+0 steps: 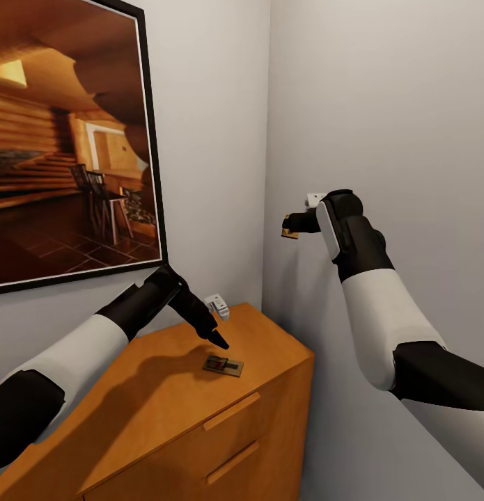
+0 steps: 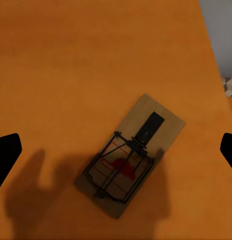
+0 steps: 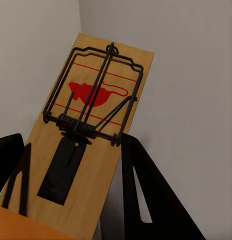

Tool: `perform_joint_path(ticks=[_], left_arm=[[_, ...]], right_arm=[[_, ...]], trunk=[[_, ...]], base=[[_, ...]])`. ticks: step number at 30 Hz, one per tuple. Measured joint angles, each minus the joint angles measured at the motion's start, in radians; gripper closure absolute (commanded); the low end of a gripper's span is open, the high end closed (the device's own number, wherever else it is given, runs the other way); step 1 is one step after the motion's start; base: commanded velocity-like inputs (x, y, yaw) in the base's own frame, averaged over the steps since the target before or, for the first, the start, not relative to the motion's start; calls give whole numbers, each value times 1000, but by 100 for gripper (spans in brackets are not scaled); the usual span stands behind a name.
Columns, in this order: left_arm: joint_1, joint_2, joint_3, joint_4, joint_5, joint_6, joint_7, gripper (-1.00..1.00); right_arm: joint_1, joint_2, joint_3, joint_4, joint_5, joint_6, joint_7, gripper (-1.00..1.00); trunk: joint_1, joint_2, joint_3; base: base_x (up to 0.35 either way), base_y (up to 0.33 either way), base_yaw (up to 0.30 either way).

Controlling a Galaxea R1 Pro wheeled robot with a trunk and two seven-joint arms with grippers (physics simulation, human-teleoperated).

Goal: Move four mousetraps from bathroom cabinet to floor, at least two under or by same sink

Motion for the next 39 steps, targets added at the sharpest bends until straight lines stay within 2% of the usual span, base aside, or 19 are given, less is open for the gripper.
perform_joint_path(ticks=[11,39], left_arm=[[0,7,-4,3,1,-3,-1,-100],[0,6,-11,5,-9,0,-9,-100]], right_arm=[[0,0,0,0,0,0,0,100],[0,-1,0,0,0,0,-7,100]], trunk=[[0,0,0],[0,0,0]], base=[[0,0,0],[0,0,0]])
